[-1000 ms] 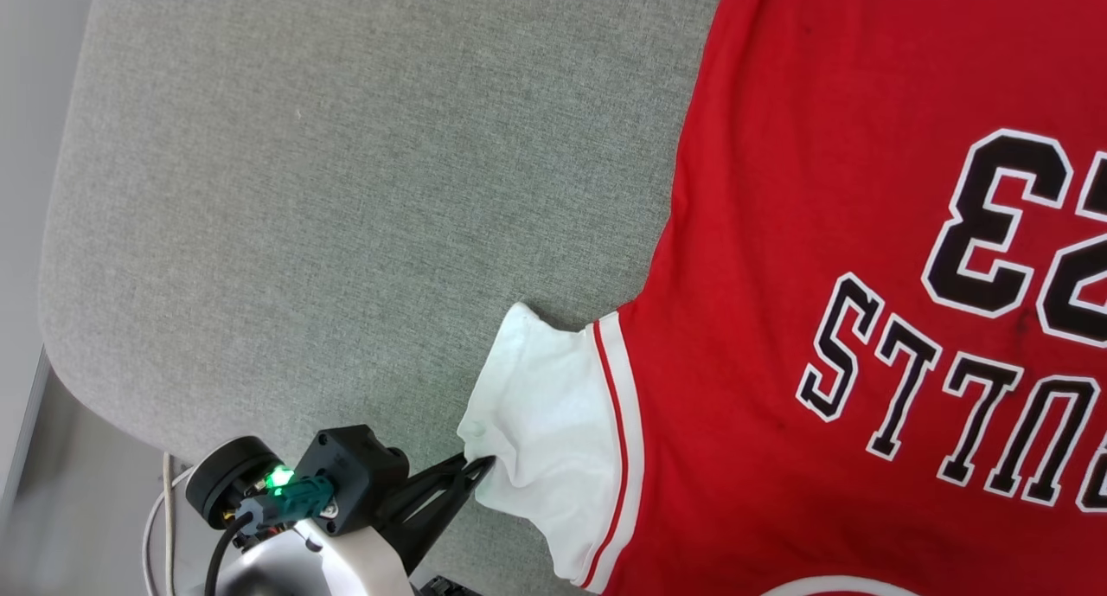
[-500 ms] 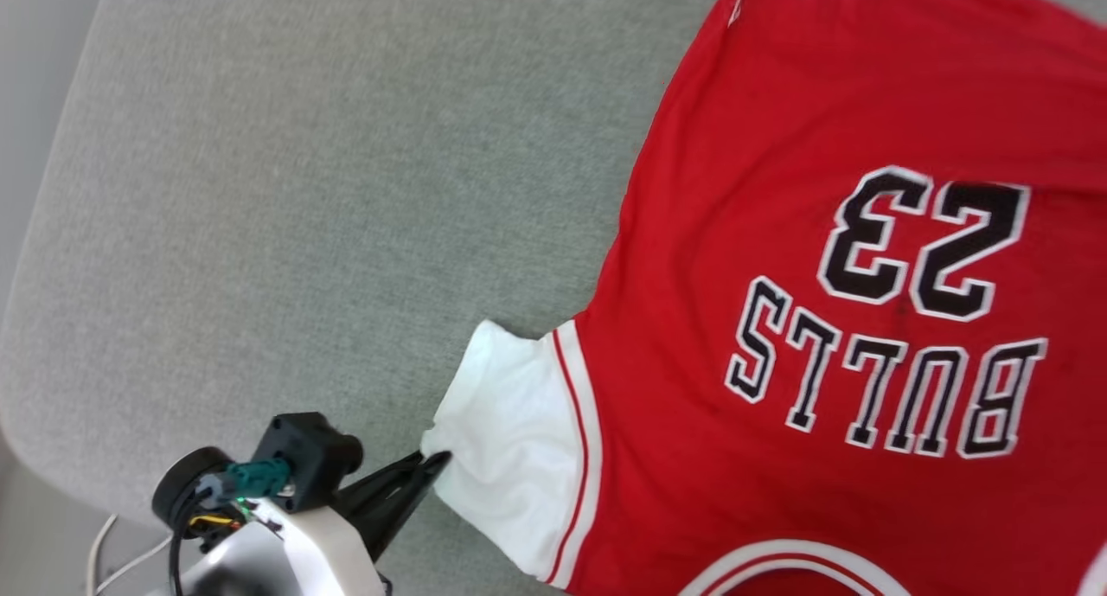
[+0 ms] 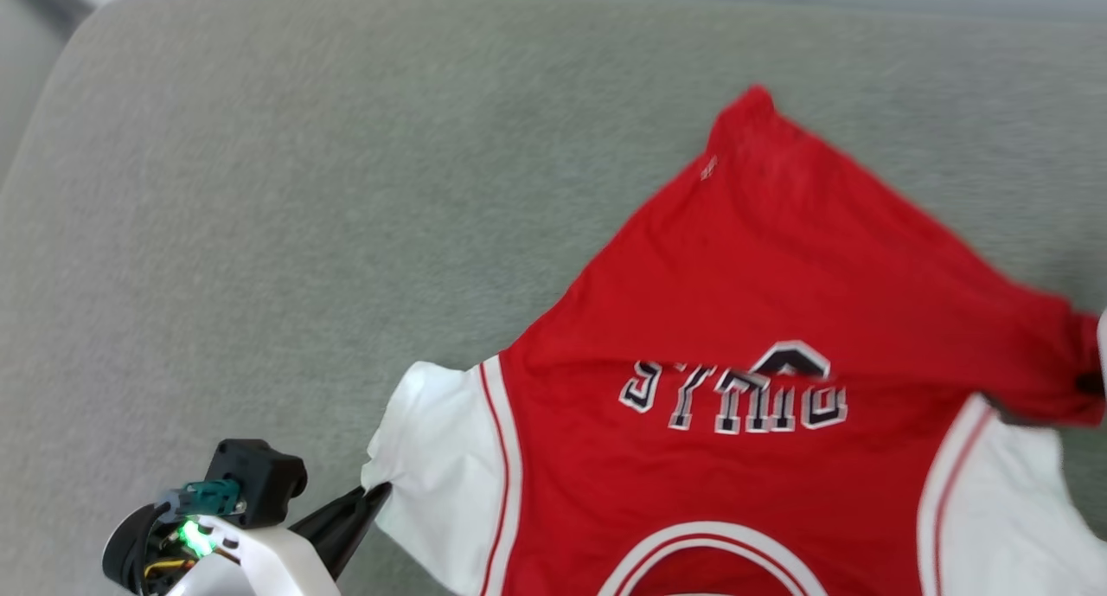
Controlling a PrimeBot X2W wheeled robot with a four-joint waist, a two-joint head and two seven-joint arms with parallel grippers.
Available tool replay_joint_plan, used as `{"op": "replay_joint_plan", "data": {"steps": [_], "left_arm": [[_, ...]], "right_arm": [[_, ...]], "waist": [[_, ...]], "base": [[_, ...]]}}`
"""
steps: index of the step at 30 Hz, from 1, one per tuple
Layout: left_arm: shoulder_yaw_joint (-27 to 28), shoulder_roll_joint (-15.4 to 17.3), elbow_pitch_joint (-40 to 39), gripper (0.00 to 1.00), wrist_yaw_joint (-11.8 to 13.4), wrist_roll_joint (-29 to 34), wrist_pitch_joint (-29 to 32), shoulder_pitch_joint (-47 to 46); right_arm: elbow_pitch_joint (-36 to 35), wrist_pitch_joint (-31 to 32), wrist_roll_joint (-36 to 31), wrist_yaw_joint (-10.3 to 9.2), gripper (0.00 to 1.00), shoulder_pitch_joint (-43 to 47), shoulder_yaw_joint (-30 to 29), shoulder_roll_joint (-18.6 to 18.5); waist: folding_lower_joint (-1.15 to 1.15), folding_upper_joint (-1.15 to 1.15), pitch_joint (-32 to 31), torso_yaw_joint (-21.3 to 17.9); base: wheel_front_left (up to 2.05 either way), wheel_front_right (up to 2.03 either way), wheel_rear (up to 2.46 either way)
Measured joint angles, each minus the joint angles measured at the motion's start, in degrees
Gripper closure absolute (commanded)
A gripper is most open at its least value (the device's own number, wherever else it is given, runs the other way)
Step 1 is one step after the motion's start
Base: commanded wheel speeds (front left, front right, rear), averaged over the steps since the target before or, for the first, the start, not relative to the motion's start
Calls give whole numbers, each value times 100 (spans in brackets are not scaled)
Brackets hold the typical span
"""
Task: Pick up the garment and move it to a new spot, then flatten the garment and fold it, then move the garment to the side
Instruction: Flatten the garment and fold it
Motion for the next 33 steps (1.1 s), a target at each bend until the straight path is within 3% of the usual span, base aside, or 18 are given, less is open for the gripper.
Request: {"op": "replay_joint_plan", "data": {"steps": [11,18,23,24,25,33], "left_arm": [[24,-130,126,100,160,-157,-141,292],[-3,-126,104,100,225,-137,-165,400],[-118,-164,59,100,244,-89,-156,410],[-130,-166,51,100,243,-82,-147,409],[-135,-168,44,100,243,-70,-140,408],[-160,-169,-52,100,278,43,-175,405]], "right_arm": [[-840,-414,412,0,100,1726,-458,302],[-1100,-668,437,0,100,2786,-469,439],[-1106,-893,481,0,100,2932,-385,444],[-1120,-971,531,0,73,2926,-350,444],[-1123,-1043,580,0,0,2896,-367,466],[-1495,-990,1011,-1,0,1981,-176,201]], "waist": [[0,0,-771,-609],[0,0,-1005,-753],[0,0,-1002,-720],[0,0,-991,-710],[0,0,-975,-700],[0,0,-787,-591]], "base": [[0,0,0],[0,0,0],[0,0,0],[0,0,0],[0,0,0],[0,0,0]]}}
